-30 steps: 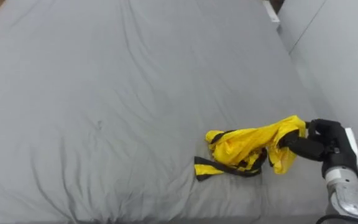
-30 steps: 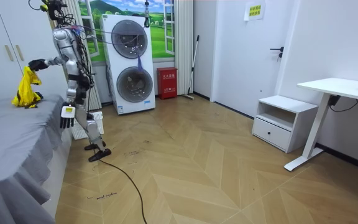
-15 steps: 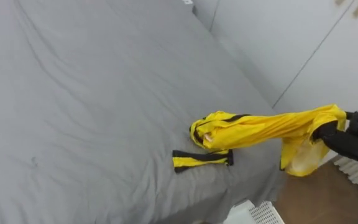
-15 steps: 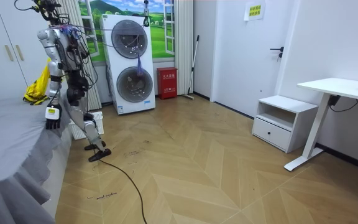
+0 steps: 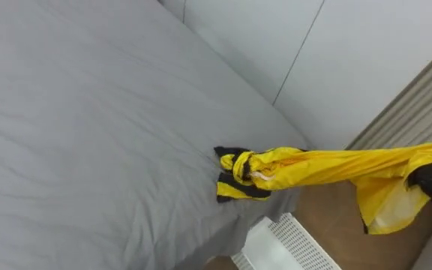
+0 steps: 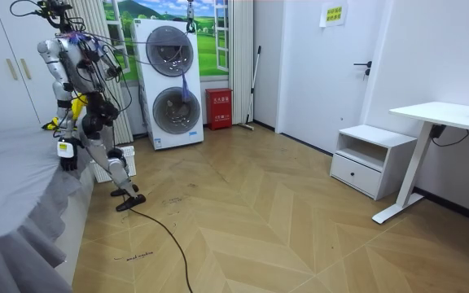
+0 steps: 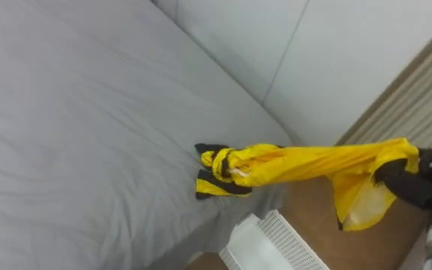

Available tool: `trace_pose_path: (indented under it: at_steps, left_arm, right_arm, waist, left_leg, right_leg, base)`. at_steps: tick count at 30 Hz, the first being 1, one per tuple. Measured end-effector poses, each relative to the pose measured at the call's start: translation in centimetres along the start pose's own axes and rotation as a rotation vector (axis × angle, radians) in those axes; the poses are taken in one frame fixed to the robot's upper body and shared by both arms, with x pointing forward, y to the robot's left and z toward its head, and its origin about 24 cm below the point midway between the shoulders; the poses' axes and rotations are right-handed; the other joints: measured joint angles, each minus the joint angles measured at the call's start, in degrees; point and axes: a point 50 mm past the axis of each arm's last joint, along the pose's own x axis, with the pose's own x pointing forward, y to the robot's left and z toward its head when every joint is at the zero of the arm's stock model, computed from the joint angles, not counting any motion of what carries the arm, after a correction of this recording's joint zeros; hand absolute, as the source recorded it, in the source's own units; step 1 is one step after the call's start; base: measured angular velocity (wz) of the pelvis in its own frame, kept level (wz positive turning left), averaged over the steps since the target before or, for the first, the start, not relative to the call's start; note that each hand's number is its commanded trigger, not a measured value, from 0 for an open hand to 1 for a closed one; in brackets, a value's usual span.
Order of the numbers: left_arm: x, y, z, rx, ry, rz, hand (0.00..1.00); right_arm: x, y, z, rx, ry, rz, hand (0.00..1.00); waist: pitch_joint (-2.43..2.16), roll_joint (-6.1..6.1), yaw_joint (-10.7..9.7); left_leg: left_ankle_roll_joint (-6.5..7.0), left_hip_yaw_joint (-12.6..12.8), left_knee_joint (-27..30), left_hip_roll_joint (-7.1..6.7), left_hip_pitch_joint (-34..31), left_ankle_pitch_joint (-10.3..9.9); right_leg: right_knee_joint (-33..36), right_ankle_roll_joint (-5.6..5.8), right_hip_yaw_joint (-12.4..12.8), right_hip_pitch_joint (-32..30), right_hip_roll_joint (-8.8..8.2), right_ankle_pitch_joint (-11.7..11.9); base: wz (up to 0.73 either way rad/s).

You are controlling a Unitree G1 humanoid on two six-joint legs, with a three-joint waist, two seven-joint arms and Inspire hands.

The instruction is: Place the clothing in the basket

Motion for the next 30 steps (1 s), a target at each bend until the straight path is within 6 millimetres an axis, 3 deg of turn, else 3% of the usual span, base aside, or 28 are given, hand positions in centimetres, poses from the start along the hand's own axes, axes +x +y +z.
trace_pose_path:
  at_steps: [6, 9, 20, 24, 30]
  left_arm:
    - [0.0, -0.2, -0.7, 0.013, 0.045, -0.009, 0.00]
    - [0.0, -0.5, -0.4, 0.033, 0.037, -0.023, 0.00]
    - [0.3, -1.7, 2.1, 0.092, -0.022, -0.072, 0.00]
    - [0.2, -2.9, 2.4, 0.096, -0.056, -0.115, 0.00]
    - [0.1, -3.9, 3.7, 0.161, -0.111, -0.147, 0.00]
  right_arm:
    - [0.0, -0.2, 0.0, -0.031, -0.008, -0.024, 1.00]
    - [0.1, -0.3, 0.3, -0.033, -0.019, -0.038, 1.00]
    - [1.0, 0.7, -1.3, -0.068, 0.049, -0.018, 1.00]
    - [2.0, 2.6, -1.6, -0.077, 0.069, 0.017, 1.00]
    - [2.7, 5.1, -2.3, -0.085, 0.099, 0.061, 1.00]
  waist:
    - [0.06, 1.69, -2.82]
    - [0.05, 3.23, -3.25]
    - [0.31, 7.03, -3.20]
    - [0.35, 9.28, -2.32]
    - [0.08, 10.70, -0.86]
  left_leg:
    - [-0.15, 2.65, 1.00, 0.43, -1.25, -0.83]
    - [0.13, 3.32, 2.19, 0.46, -3.37, -1.23]
    - [1.11, 4.67, 5.44, -0.45, -12.02, -1.49]
    - [1.41, 4.77, 5.52, -0.75, -14.67, -1.28]
    - [1.64, 4.11, 4.99, -1.19, -17.37, -0.81]
  right_leg:
    - [1.18, 0.17, 2.90, -2.81, 1.04, 0.07]
    - [2.88, 0.46, 3.59, -5.15, 1.44, 0.25]
    - [7.58, 1.07, 5.61, -15.39, 1.75, 0.25]
    - [7.60, 1.35, 6.61, -18.03, 1.81, 0.50]
    - [7.90, 1.35, 6.71, -20.87, 1.47, 0.82]
  base:
    - [-0.29]
    - [-0.18]
    - [-0.11]
    - [-0.05]
    - [-0.03]
